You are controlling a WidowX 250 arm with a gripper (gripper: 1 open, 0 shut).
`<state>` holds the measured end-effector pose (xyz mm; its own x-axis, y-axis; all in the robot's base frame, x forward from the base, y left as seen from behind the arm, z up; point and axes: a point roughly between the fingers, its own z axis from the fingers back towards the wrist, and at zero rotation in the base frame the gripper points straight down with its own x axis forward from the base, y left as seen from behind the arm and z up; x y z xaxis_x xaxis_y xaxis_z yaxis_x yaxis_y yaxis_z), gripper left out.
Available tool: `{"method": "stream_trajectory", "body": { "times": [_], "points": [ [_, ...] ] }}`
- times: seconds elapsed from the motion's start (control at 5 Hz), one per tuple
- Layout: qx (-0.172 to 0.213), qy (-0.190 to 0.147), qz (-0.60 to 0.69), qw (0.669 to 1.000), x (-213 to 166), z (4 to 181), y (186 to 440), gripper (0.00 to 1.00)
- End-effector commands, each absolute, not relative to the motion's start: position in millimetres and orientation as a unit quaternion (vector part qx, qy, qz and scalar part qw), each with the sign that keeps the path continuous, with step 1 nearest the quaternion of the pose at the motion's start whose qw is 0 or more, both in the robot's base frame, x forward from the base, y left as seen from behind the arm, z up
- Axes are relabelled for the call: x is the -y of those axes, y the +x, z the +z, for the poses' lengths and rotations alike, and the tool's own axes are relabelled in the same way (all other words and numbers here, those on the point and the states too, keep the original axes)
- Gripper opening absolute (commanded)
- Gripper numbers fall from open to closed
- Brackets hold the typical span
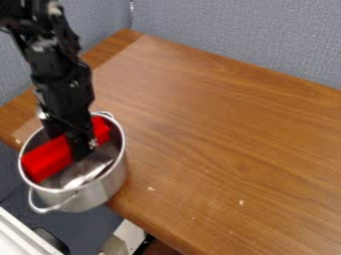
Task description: Move the red object from the metal pot to the table
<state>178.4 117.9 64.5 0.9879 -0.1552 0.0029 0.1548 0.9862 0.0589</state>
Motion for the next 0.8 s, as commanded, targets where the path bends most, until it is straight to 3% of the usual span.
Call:
{"method": "stream_trajectory", "body": {
  "times": [0.0, 0.6],
  "points": [
    [0.030, 0.037, -0.063, 0.997, -133.0, 90.5, 189.4, 0.00],
    [0.034, 0.038, -0.085, 0.995, -128.9, 109.7, 194.9, 0.00]
  ]
}}
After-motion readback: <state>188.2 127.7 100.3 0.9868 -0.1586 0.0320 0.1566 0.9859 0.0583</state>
